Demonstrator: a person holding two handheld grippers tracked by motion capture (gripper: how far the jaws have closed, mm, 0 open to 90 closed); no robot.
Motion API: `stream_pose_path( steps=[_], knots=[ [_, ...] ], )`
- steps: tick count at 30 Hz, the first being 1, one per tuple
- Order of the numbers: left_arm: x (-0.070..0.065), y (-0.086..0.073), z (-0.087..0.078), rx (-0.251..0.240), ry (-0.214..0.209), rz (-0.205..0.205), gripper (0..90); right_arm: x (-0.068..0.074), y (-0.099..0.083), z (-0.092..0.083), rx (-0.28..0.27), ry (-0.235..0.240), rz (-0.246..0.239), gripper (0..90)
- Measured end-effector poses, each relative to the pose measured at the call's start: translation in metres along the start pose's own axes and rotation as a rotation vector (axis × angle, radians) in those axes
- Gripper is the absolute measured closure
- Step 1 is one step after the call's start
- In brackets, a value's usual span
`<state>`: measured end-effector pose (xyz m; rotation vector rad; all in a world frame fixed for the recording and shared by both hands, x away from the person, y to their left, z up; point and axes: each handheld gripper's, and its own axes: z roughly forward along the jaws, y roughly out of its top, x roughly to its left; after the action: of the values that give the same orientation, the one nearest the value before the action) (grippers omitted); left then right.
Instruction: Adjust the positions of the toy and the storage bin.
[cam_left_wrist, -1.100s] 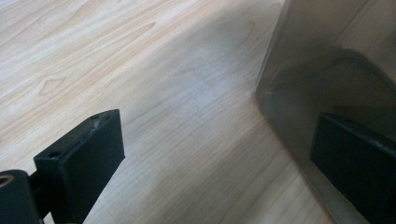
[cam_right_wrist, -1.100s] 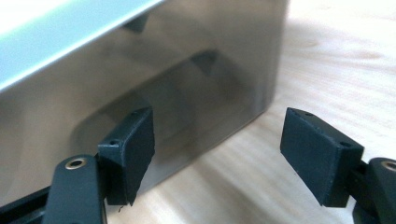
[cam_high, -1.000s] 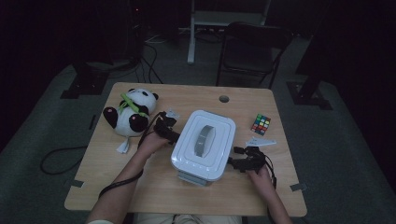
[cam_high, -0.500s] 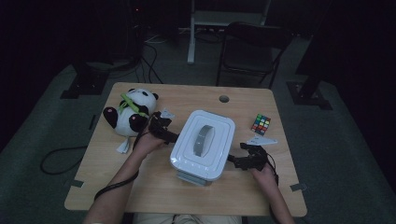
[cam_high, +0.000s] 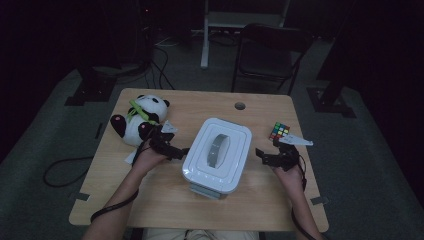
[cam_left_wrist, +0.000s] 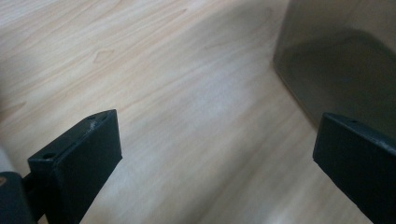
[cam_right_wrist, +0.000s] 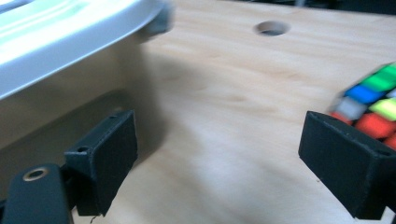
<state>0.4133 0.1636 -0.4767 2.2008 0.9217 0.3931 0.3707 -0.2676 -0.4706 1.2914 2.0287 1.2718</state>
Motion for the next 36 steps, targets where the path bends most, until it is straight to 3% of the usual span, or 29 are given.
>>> stream_pose_path(
  steps=[4,13,17,19,22,27,29,33,36],
  knots=[
    [-0.004,-0.012,-0.010,-0.007,0.006,-0.005,1.9,-0.014,0.009,0.002,-0.011,-0.066,0.000,11.3],
    [-0.014,-0.038,-0.026,0.006,0.032,0.005,1.9,-0.052,0.018,0.010,-0.012,-0.186,0.082,11.2],
    [-0.015,-0.051,-0.031,0.008,0.028,-0.025,1.8,-0.063,0.017,0.020,0.015,-0.255,0.106,11.2],
    [-0.015,-0.058,-0.034,0.009,0.029,-0.044,1.8,-0.067,0.016,0.026,0.026,-0.266,0.131,11.2],
    [-0.015,-0.069,-0.036,0.020,0.031,-0.079,0.2,-0.070,0.014,0.034,0.033,-0.285,0.167,11.2],
    [-0.016,-0.083,-0.039,0.029,0.081,-0.072,0.3,-0.069,0.012,0.047,0.045,-0.341,0.191,10.7],
    [-0.017,-0.088,-0.040,0.034,0.083,-0.079,0.2,-0.069,0.011,0.053,0.067,-0.368,0.197,10.7],
    [-0.015,-0.095,-0.043,0.031,0.096,-0.093,0.3,-0.070,0.010,0.064,0.102,-0.379,0.216,11.2],
    [-0.014,-0.100,-0.044,0.025,0.104,-0.105,0.3,-0.070,0.009,0.066,0.102,-0.389,0.212,19.4]
  ],
)
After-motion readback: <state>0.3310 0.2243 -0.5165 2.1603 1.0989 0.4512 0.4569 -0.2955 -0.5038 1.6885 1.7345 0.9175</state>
